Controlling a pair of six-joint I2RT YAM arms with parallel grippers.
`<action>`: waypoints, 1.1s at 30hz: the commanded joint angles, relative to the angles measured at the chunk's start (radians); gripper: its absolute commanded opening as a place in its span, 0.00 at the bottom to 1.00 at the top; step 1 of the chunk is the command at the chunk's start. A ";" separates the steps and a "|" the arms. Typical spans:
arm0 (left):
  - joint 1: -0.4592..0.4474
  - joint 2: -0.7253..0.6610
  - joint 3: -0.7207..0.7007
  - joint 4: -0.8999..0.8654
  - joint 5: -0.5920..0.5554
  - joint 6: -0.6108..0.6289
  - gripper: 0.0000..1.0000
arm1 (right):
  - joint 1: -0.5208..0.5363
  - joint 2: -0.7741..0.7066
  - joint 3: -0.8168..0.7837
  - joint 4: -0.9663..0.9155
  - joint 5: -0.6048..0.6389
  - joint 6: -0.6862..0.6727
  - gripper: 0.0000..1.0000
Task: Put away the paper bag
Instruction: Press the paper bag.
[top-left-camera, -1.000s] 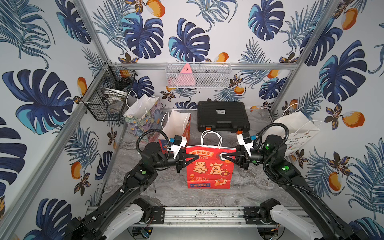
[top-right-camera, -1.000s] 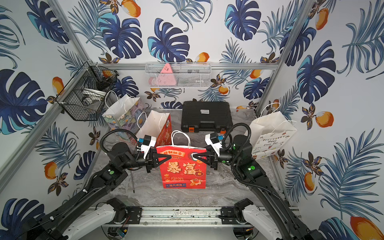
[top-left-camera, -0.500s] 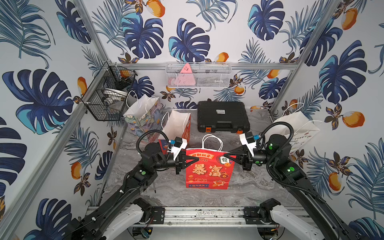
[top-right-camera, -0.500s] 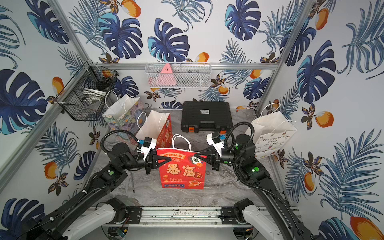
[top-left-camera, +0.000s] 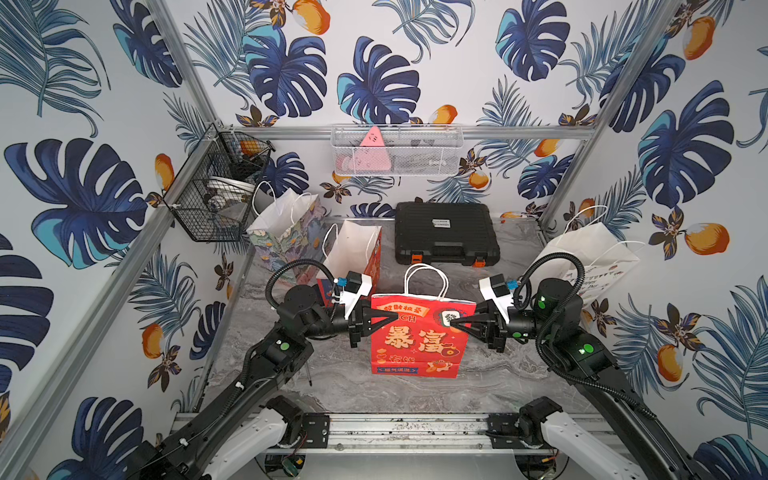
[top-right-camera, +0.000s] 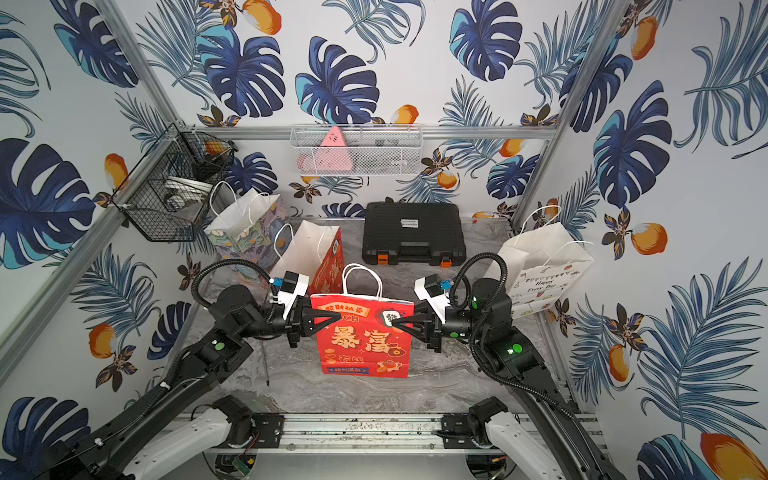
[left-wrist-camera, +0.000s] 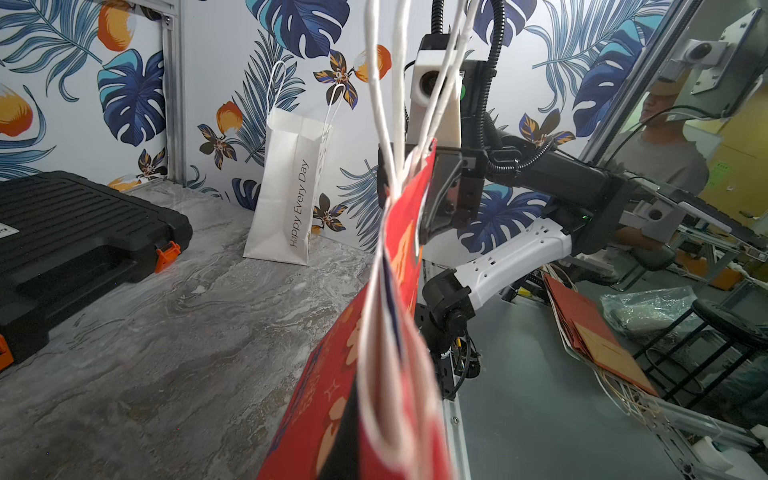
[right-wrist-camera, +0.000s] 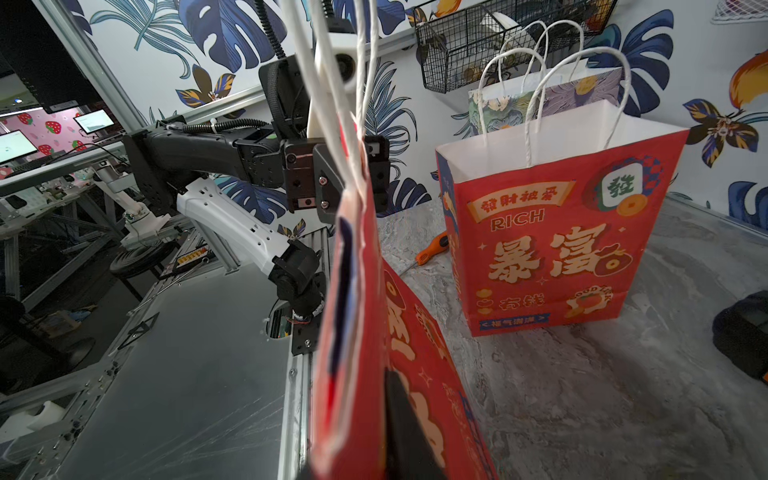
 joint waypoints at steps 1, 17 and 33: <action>0.002 0.001 0.004 0.090 -0.011 -0.035 0.00 | 0.002 0.001 0.004 0.007 -0.030 -0.012 0.00; 0.044 0.000 0.020 0.196 -0.028 -0.127 0.00 | 0.002 0.028 -0.033 0.041 -0.070 -0.024 0.00; 0.088 0.035 0.024 0.373 0.009 -0.277 0.00 | 0.005 0.046 -0.008 -0.086 -0.050 -0.133 0.31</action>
